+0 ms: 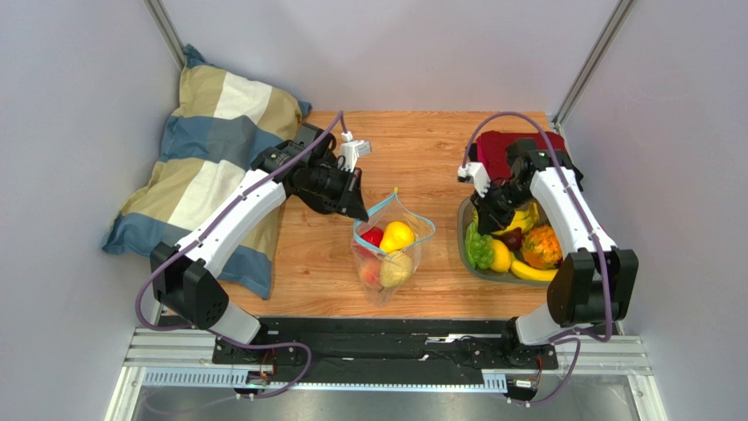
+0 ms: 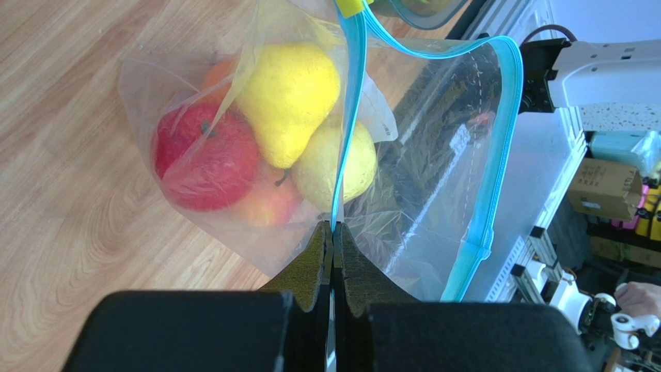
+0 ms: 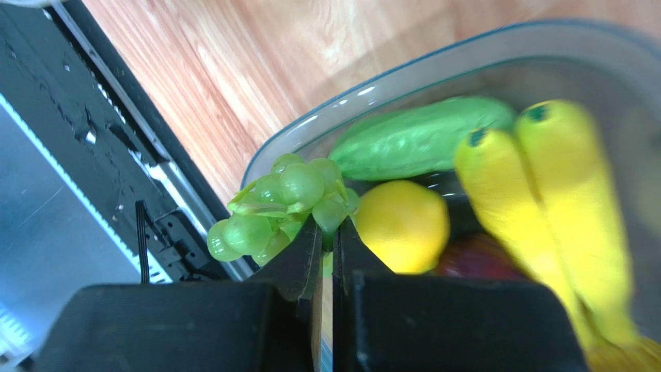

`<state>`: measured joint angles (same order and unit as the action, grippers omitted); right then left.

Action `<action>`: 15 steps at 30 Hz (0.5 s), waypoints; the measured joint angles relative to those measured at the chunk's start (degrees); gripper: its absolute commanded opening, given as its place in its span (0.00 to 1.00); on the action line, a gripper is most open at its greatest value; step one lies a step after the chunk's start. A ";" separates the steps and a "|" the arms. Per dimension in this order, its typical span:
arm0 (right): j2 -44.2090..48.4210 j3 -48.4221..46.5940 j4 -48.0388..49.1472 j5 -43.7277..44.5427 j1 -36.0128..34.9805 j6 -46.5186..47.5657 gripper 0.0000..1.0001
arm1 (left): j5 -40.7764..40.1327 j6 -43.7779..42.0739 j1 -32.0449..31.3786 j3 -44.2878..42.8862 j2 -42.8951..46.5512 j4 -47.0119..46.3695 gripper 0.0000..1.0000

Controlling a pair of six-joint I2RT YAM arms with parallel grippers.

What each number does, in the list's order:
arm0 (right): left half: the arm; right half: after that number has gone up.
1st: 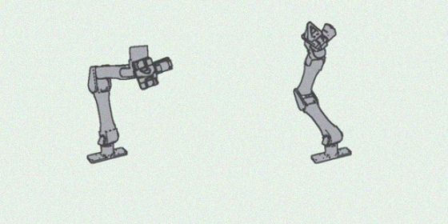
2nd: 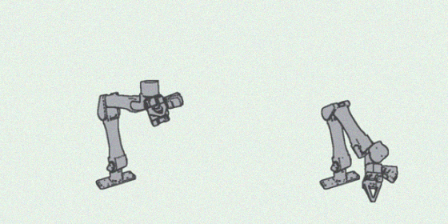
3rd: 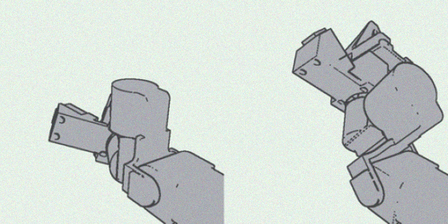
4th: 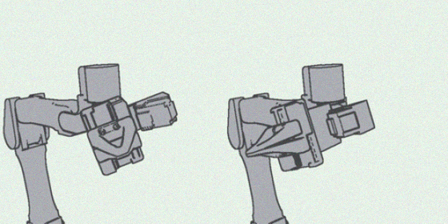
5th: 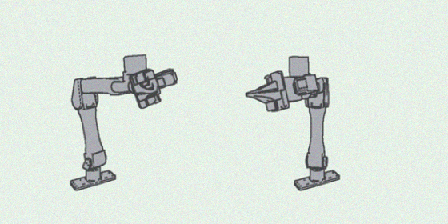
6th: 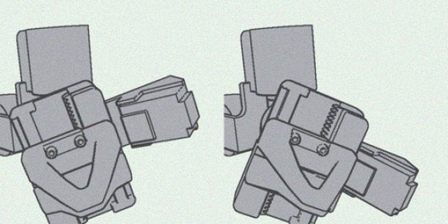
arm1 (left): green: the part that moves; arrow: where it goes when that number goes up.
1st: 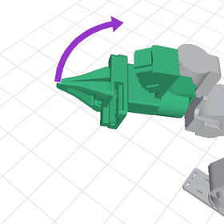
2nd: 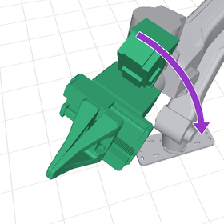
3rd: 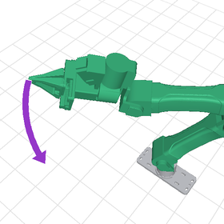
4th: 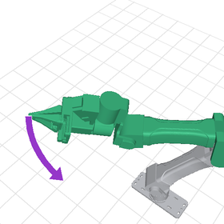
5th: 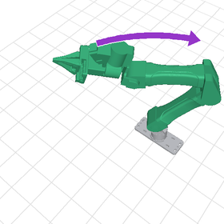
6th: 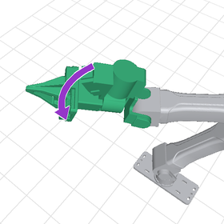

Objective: Place the food in the zip-top bag and seal the zipper
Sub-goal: Pick up the fake fruit from the bin, then place the fake fruit in the zipper food storage bag.

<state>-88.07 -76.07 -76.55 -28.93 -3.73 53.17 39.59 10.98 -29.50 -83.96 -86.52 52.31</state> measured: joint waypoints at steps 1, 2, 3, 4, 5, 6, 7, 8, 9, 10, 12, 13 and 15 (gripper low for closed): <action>1.29 -0.98 -0.11 -0.48 0.09 -0.11 0.00 | 0.00 0.00 0.00 0.07 0.02 -0.04 0.00; 2.58 -1.99 -0.17 -0.96 0.20 -0.20 0.00 | 0.00 0.00 0.00 0.15 0.07 -0.15 0.00; 3.58 -2.84 -0.33 -1.33 0.24 -0.42 0.00 | 0.00 0.00 0.00 0.26 0.13 -0.28 0.00; 4.79 -4.17 -0.52 -1.86 0.31 -0.66 0.00 | 0.00 0.00 0.00 0.31 0.15 -0.33 0.00; 5.57 -5.18 -0.61 -2.27 0.35 -0.92 0.00 | 0.00 0.02 0.00 0.31 0.17 -0.39 0.00; 6.27 -6.32 -0.81 -2.80 0.44 -1.33 0.00 | 0.00 0.02 0.00 0.31 0.17 -0.50 0.00; 6.88 -7.82 -0.90 -3.48 0.44 -1.84 0.00 | 0.00 0.02 0.00 0.31 0.20 -0.61 0.00; 7.54 -9.79 -0.87 -4.42 0.46 -2.54 0.00 | 0.02 0.04 0.00 0.31 0.20 -0.76 0.00; 7.96 -12.02 -1.16 -5.44 0.46 -3.17 0.00 | 0.02 0.07 0.00 0.31 0.20 -0.87 0.00; 8.28 -13.86 -1.18 -6.36 0.46 -3.91 0.00 | 0.02 0.09 0.00 0.31 0.20 -0.94 0.00; 8.98 -19.34 -1.11 -9.05 0.31 -6.23 0.00 | 0.02 0.15 0.00 0.31 0.20 -1.05 0.00; 9.18 -21.40 -1.14 -9.92 0.09 -7.37 0.00 | 0.02 0.17 0.00 0.31 0.20 -1.09 0.00; 9.20 -27.26 -1.20 -11.98 -1.09 -10.43 0.00 | 0.02 0.20 0.00 0.31 0.20 -1.18 0.00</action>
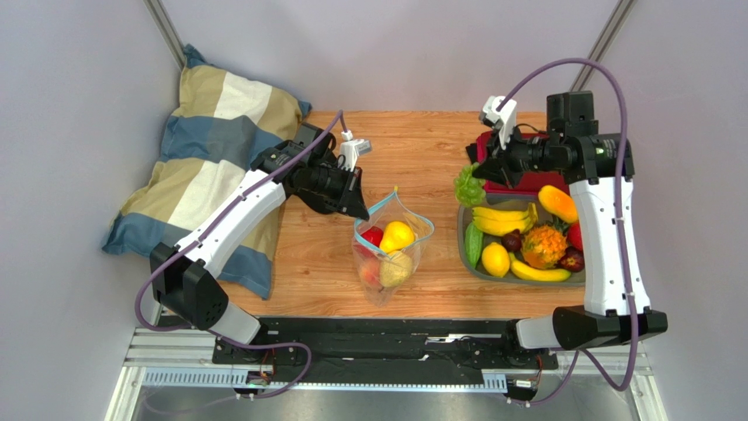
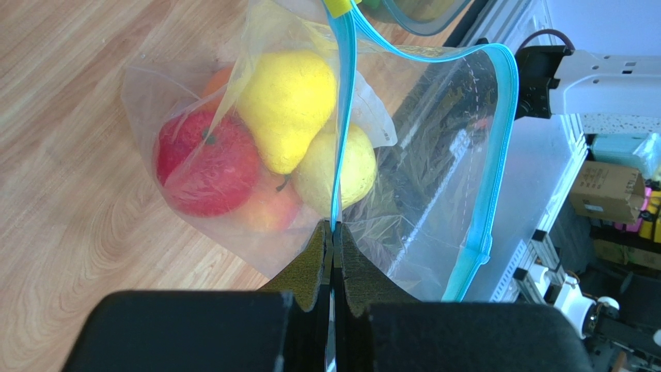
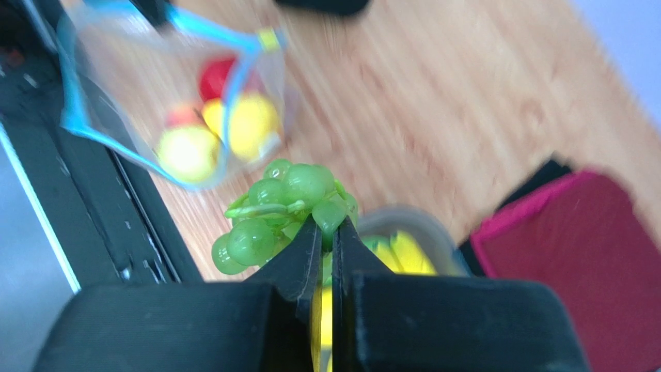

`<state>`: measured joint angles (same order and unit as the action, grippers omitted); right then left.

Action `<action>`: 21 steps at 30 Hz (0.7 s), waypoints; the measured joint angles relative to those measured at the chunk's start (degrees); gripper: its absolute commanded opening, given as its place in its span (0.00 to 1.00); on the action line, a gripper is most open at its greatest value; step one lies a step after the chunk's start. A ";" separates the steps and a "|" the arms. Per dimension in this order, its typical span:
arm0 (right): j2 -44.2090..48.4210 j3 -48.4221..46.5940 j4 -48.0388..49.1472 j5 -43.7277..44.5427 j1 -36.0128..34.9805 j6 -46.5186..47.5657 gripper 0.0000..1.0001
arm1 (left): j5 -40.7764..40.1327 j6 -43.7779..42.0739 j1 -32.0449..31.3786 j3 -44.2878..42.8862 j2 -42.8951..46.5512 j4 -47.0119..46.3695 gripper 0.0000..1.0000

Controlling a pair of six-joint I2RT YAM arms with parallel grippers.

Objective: Place the food in the zip-top bag and seal the zipper
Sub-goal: Place the fake fruit in the zipper food storage bag.

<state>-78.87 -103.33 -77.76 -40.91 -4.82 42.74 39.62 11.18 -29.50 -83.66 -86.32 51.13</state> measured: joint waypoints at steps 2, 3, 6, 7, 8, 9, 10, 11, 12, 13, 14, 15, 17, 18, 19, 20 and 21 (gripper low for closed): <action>-0.15 -5.73 0.13 -1.90 -2.08 -3.37 0.00 | -0.02 0.00 0.00 0.00 0.00 -0.02 0.00; -0.15 -8.35 0.37 -2.82 -3.69 -5.03 0.00 | -0.02 0.02 0.00 0.00 0.00 -0.04 0.00; -0.15 -12.68 0.52 -4.07 -9.86 -8.52 0.00 | 0.00 0.07 0.00 0.00 0.00 -0.17 0.00; -0.15 -13.25 0.50 -4.33 -12.15 -9.62 0.00 | 0.00 0.09 0.00 0.00 0.00 -0.26 0.00; -0.15 -13.40 0.50 -4.61 -14.27 -10.49 0.00 | 0.00 0.17 0.00 0.00 0.00 -0.35 0.00; -0.22 -13.40 0.52 -4.63 -16.83 -11.37 0.00 | 0.00 0.22 0.00 0.00 0.00 -0.39 0.00; -0.55 -13.40 0.50 -4.57 -19.45 -12.13 0.00 | 0.02 0.24 0.00 0.00 0.00 -0.42 0.00; -0.96 -13.40 0.52 -4.52 -21.29 -12.55 0.00 | 0.04 0.28 0.00 0.02 0.00 -0.44 0.00; -1.49 -13.42 0.55 -4.37 -22.99 -12.79 0.00 | 0.11 0.31 0.00 0.04 0.00 -0.48 0.00; -2.27 -13.40 0.55 -4.02 -24.94 -12.85 0.00 | 0.22 0.35 0.00 0.09 0.00 -0.50 0.00; -3.17 -13.29 0.76 -3.61 -26.75 -12.87 0.00 | 0.33 0.42 0.00 0.15 0.00 -0.66 0.00; -4.24 -12.83 1.31 -3.04 -28.37 -12.85 0.00 | 0.39 0.44 0.00 0.17 0.00 -0.74 0.00; -5.70 -11.15 2.75 -2.10 -30.45 -12.81 0.00 | 0.42 0.46 0.00 0.26 0.00 -0.83 0.00; -6.43 -9.88 3.93 -1.64 -31.12 -12.81 0.00 | 0.42 0.46 0.00 0.26 0.00 -0.85 0.00; -7.23 -8.50 5.20 -1.09 -31.58 -12.83 0.00 | 0.42 0.46 0.02 0.26 0.00 -0.83 0.00; -8.02 -7.69 6.05 -0.59 -31.78 -12.83 0.00 | 0.42 0.44 0.02 0.26 0.00 -0.85 0.00; -8.98 -7.06 7.04 0.02 -31.80 -12.81 0.01 | 0.42 0.46 0.02 0.26 0.00 -0.85 0.00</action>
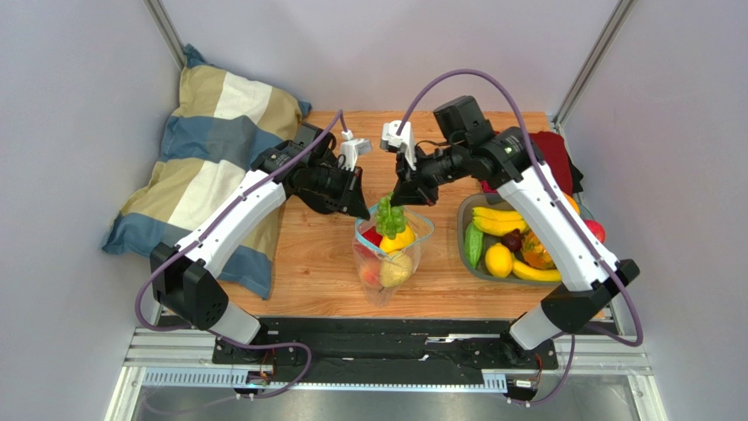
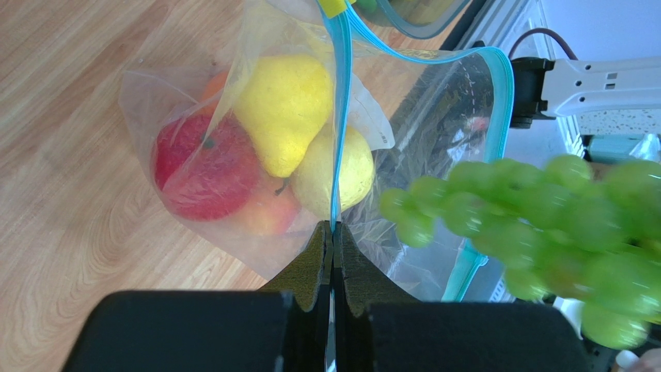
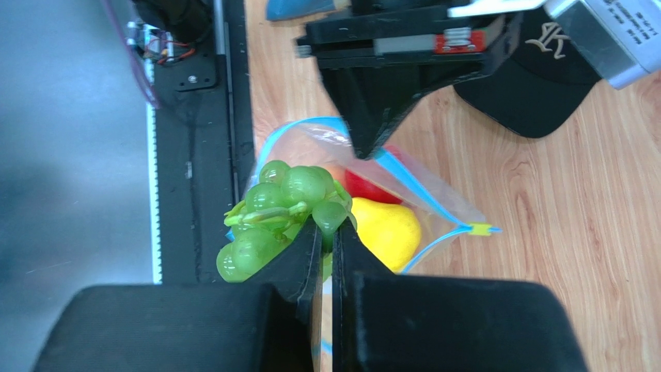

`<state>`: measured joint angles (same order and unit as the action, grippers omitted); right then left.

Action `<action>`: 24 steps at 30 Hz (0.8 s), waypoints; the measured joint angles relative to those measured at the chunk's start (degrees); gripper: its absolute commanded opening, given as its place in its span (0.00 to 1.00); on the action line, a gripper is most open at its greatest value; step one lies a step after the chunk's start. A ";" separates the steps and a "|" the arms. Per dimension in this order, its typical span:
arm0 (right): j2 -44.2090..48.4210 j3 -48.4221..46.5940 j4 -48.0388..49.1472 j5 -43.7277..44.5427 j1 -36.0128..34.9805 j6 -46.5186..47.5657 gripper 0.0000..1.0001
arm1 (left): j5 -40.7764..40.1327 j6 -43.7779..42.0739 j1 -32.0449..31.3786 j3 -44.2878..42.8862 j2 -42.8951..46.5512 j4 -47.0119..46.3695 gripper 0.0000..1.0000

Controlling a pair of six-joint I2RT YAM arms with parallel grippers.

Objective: Place the food in the zip-top bag and seal the zipper
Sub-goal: Place the fake fruit in the zipper food storage bag, then pick up the fake fruit from the bin.

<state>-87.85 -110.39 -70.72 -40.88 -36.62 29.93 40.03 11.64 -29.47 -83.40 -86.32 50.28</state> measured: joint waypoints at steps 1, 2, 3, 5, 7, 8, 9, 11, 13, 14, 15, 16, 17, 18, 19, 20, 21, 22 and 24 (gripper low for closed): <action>-0.85 0.39 0.83 0.55 -0.02 0.07 0.07 | 0.00 0.00 0.00 0.00 0.00 0.02 0.00; -1.57 0.83 1.75 1.07 -0.15 0.13 0.19 | 0.00 -0.02 0.00 0.00 0.00 0.02 0.00; -2.40 1.31 2.43 2.01 -0.46 0.37 0.50 | 0.00 -0.02 0.00 0.00 0.00 0.02 0.00; -3.19 2.38 2.67 3.91 -1.70 2.01 0.70 | -0.02 -0.02 0.02 0.00 0.00 0.02 0.00; -3.37 4.13 2.36 6.25 -4.46 3.87 0.80 | 0.00 -0.02 0.07 0.00 0.00 0.02 0.00; -3.30 5.35 2.05 7.08 -6.32 4.87 0.80 | 0.00 -0.02 0.11 0.00 0.00 0.00 0.00; -3.13 6.45 1.90 7.78 -7.52 5.38 0.81 | 0.00 -0.02 0.15 0.00 0.00 0.02 0.00; -2.64 8.44 1.11 8.50 -9.46 6.03 0.81 | 0.00 -0.02 0.20 0.00 0.00 0.04 0.00; -1.79 9.20 0.13 9.18 -8.79 6.12 0.82 | 0.00 -0.04 0.26 0.02 0.00 0.00 0.00; -1.11 9.20 -0.17 9.20 -7.30 6.10 0.82 | 0.00 -0.04 0.28 0.02 0.00 0.00 0.00; -0.35 9.20 -0.24 9.16 -5.51 6.08 0.82 | 0.00 -0.04 0.33 0.02 0.00 0.00 0.00; 0.37 9.20 -0.50 8.83 -3.21 6.08 0.82 | -0.02 -0.07 0.33 0.02 0.00 0.00 0.00; 1.25 9.20 -0.96 8.52 -0.52 6.05 0.82 | 0.00 -0.09 0.37 0.07 0.00 0.00 0.00; 2.19 9.20 -1.55 8.20 2.75 6.16 0.81 | 0.00 -0.11 0.37 0.11 0.00 0.00 0.00; 2.82 9.20 -2.01 7.98 5.49 6.36 0.81 | 0.00 -0.11 0.37 0.13 0.00 0.00 0.00; 3.52 9.22 -2.71 7.63 9.14 6.62 0.81 | 0.00 -0.11 0.37 0.22 0.00 0.00 0.00; 4.28 9.57 -3.15 7.39 12.66 7.30 0.80 | 0.00 -0.13 0.37 0.24 0.00 0.02 0.00; 5.49 10.97 -3.54 7.39 16.57 8.48 0.80 | 0.00 -0.13 0.37 0.24 0.00 -0.02 0.00; 6.19 12.35 -4.11 7.54 23.17 9.68 0.79 | 0.02 -0.13 0.37 0.24 0.00 -0.02 0.00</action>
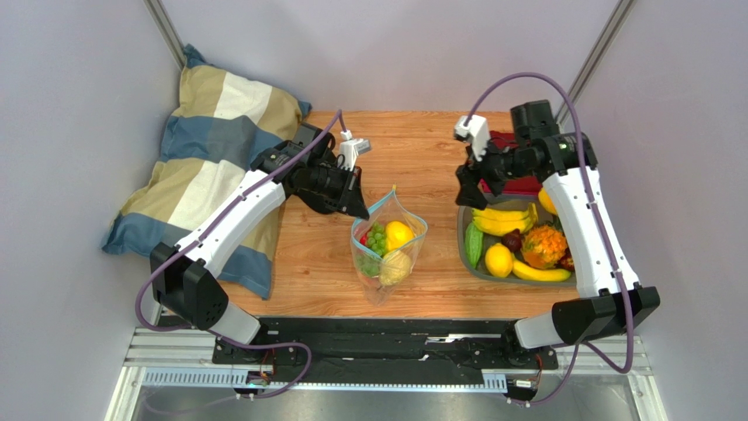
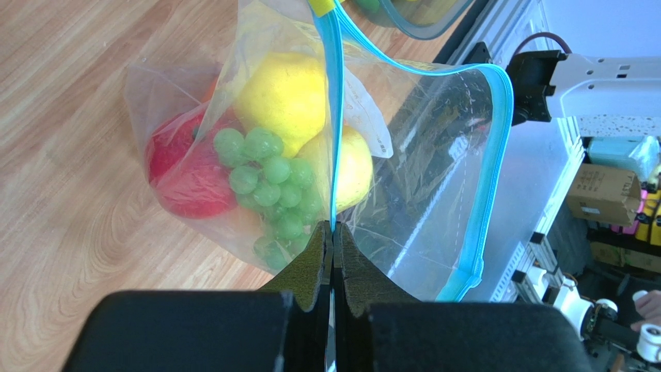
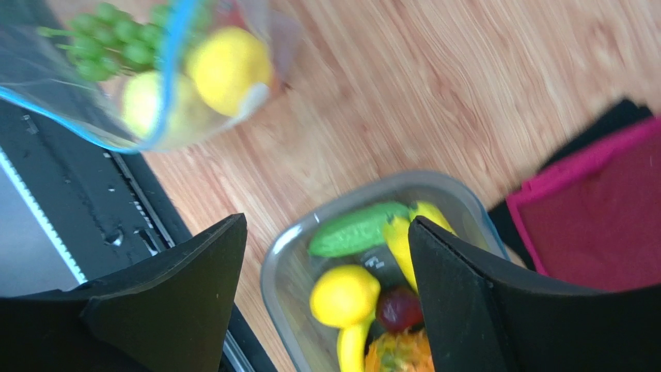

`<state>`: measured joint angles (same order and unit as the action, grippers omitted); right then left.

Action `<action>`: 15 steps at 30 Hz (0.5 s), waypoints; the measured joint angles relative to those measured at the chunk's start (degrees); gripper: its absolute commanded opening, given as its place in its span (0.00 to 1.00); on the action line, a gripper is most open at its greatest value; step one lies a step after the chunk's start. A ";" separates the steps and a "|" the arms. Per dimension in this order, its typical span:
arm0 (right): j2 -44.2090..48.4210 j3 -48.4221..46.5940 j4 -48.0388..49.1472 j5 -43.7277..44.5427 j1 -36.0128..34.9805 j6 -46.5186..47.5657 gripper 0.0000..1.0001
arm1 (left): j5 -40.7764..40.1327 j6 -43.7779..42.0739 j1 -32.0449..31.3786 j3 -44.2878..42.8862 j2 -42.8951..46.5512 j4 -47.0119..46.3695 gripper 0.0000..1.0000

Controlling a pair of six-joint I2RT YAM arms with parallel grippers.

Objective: Place the food in the zip-top bag and seal the zipper
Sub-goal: Pick up the fake fruit from the bin.

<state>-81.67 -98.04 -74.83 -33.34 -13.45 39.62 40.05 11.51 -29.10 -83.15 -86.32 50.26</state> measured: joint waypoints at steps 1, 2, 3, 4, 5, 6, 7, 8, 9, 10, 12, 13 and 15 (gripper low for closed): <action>0.31 1.07 -0.28 0.35 3.13 1.05 0.79 | 0.00 0.00 0.00 0.00 0.00 -0.04 0.00; 0.46 2.12 -0.57 0.79 5.44 1.84 0.79 | 0.00 0.00 0.00 0.02 0.00 -0.04 0.00; 0.50 3.30 -1.01 1.44 7.67 2.62 0.77 | 0.00 0.00 0.00 0.02 0.00 -0.04 0.00; 0.50 4.59 -1.11 2.27 9.81 3.28 0.77 | 0.00 0.00 0.00 0.07 0.00 -0.07 0.00; 0.50 5.88 -1.22 3.32 11.45 3.69 0.77 | 0.00 0.00 0.00 0.11 0.00 -0.13 0.00; 0.52 7.58 -1.25 4.50 13.14 4.11 0.77 | 0.00 0.00 0.00 0.17 0.00 -0.26 0.00; 0.52 9.20 -1.38 5.64 14.47 4.33 0.77 | 0.00 0.02 0.00 0.26 0.00 -0.33 0.00; 0.70 11.58 -1.11 7.04 15.93 4.46 0.78 | 0.00 0.00 0.00 0.35 0.00 -0.37 0.00; 1.05 13.94 -0.96 8.35 16.76 4.44 0.78 | 0.00 0.00 0.00 0.39 0.00 -0.42 0.00; 1.44 16.70 -1.16 9.73 17.42 4.37 0.78 | 0.00 0.00 0.00 0.46 0.00 -0.44 0.00; 2.54 22.93 -0.83 12.66 17.79 3.54 0.79 | 0.00 0.02 0.00 0.70 0.00 -0.52 0.00; 3.06 25.88 -0.74 13.92 17.77 2.95 0.79 | 0.00 0.02 0.00 0.85 0.00 -0.63 0.00; 3.67 30.82 0.09 16.04 17.77 1.29 0.80 | 0.02 0.02 0.00 1.25 0.00 -0.85 0.00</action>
<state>-78.00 -67.22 -74.74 -17.30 4.32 40.91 40.07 11.53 -29.10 -81.91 -86.32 49.41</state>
